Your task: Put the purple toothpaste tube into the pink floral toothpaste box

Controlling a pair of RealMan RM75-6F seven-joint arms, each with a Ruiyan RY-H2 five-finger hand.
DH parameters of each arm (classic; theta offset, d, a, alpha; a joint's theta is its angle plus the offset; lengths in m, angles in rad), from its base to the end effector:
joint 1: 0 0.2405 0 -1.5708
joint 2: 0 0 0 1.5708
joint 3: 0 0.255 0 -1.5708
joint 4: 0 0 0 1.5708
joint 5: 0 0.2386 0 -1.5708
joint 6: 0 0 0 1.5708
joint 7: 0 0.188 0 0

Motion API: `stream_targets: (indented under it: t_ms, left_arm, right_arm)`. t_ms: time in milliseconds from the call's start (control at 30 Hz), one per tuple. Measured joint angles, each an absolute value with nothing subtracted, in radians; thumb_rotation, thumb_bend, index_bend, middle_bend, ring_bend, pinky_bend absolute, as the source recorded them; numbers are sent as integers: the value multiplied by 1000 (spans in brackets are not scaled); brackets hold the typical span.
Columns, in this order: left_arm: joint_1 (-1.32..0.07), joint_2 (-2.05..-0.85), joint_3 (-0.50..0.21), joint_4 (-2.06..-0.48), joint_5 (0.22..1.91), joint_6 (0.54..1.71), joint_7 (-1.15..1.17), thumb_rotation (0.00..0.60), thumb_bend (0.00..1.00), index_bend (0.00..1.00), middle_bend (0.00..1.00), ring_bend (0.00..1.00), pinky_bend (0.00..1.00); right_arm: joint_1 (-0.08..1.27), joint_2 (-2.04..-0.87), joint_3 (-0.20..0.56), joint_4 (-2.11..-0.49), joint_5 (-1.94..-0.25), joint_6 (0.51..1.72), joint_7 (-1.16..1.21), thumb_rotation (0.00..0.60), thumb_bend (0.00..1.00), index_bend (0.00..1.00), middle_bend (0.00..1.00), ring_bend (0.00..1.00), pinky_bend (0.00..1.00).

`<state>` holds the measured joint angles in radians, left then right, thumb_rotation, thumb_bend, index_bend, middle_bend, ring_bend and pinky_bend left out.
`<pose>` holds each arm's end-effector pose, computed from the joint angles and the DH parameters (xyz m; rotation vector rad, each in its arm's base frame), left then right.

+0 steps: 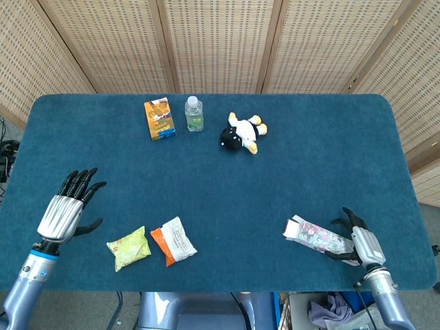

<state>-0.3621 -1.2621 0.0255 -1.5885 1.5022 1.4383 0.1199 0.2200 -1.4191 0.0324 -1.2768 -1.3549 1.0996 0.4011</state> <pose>-0.2472 0.2852 0.0648 -1.6333 -0.7950 -1.0297 -0.3753 -0.2614 0.0076 1.3128 -1.4854 0.9109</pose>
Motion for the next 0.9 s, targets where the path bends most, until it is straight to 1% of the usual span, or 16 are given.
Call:
stream_targets:
  t_ms: [167,267,367,600,800,900]
  left_arm:
    - [-329,-1270,30,-1581,1502,1457,145,600,233,82,0,0,0]
    - [-305,-1273,35,-1583,1506,1477,158,600,234,38,0,0,0]
    - [-279,-1273,44,-1587,1512,1498,169,600,234,5,0,0,0]
    - [-234,-1264,67,-1597,1512,1506,192,600,234,0,0,0,0]
    - [-198,-1250,70,-1606,1526,1538,189,600,234,0,0,0,0]
    - [-183,-1241,70,-1600,1539,1556,180,600,233,0,0,0,0]
  right_arm:
    - [213,-1409,37,-1283,-1352,1125,332,600,0,113,0,0,0]
    - [206,-1402,40,-1285,-1350,1150,267,600,0,95,0,0,0]
    - [196,-1394,43,-1289,-1356,1203,195,600,0,91,0,0,0]
    - [157,-1338,40,-1364,-1399,1339,40,600,0,63,0,0,0]
    - [124,-1286,18,-1467,-1464,1423,-74,600,0,54,0,0,0]
    - [114,-1270,8,-1493,-1500,1454,-123,600,0,49,0,0,0]
